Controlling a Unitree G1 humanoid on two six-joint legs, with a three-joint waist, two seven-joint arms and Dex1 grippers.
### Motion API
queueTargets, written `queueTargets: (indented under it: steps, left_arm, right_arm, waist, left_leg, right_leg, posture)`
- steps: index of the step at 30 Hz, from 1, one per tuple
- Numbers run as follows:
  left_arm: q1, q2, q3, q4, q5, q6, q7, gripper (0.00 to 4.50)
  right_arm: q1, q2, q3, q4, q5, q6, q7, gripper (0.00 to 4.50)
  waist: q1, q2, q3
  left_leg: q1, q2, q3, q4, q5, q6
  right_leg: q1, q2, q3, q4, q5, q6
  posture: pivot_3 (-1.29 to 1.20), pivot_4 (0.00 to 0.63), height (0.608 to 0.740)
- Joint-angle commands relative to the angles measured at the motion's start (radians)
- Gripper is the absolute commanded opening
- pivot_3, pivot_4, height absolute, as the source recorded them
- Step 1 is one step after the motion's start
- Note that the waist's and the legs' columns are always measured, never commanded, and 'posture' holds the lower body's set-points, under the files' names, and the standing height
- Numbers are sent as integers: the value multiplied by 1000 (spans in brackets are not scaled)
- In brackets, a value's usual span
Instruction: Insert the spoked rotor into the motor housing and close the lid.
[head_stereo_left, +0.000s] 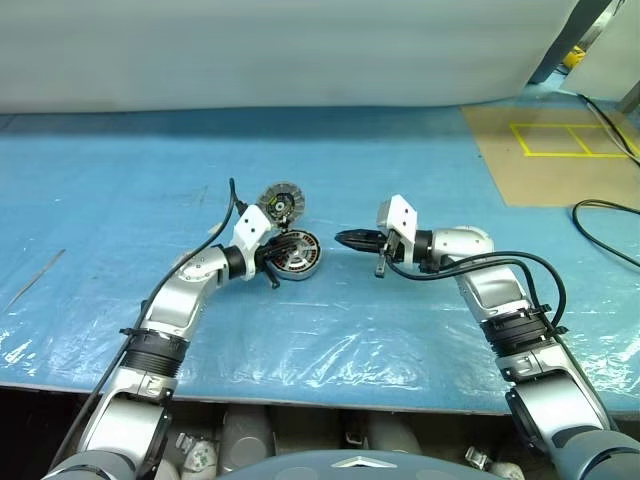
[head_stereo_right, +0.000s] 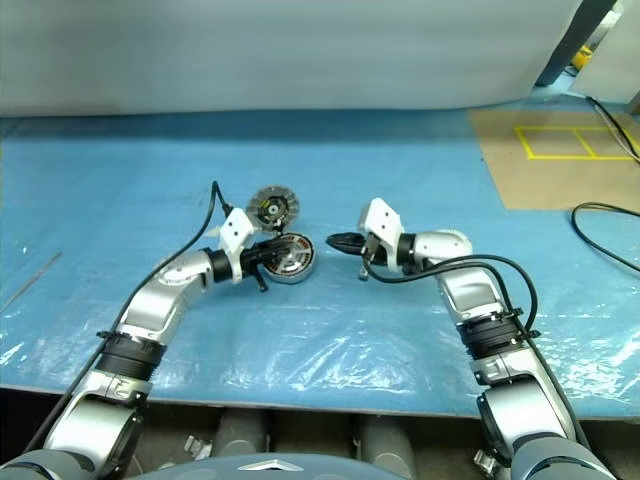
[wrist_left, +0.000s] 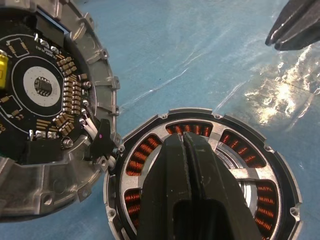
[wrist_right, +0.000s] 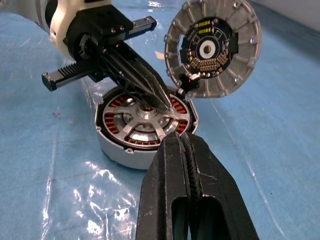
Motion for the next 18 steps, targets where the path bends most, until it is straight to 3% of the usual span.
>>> queueTargets:
  steps: [1, 9, 18]
  left_arm:
    - [46, -5, 45, -60, -92, -25, -57, 82]
    - [149, 58, 220, -233, -282, -27, -112, 82]
    - [173, 123, 259, 34, -181, -182, -104, 82]
  right_arm:
    - [-20, 8, -28, -24, 20, 0, -4, 0]
    - [-16, 8, -38, -24, 19, 4, -15, 0]
    - [28, -21, -34, -92, 29, 13, 31, 0]
  waist:
    - [-2, 0, 0]
    - [-4, 0, 1]
    - [-2, 0, 1]
  left_leg:
    - [0, 0, 0, 0, 0, 0]
    - [-4, 0, 0, -2, 0, 0]
    - [0, 0, 0, -3, 0, 0]
  right_leg:
    - [0, 0, 0, 0, 0, 0]
    - [-3, 0, 0, -2, 2, 3]
    - [-3, 0, -1, -4, 3, 4]
  posture:
    - [0, 150, 740]
    - [0, 150, 740]
    - [0, 150, 740]
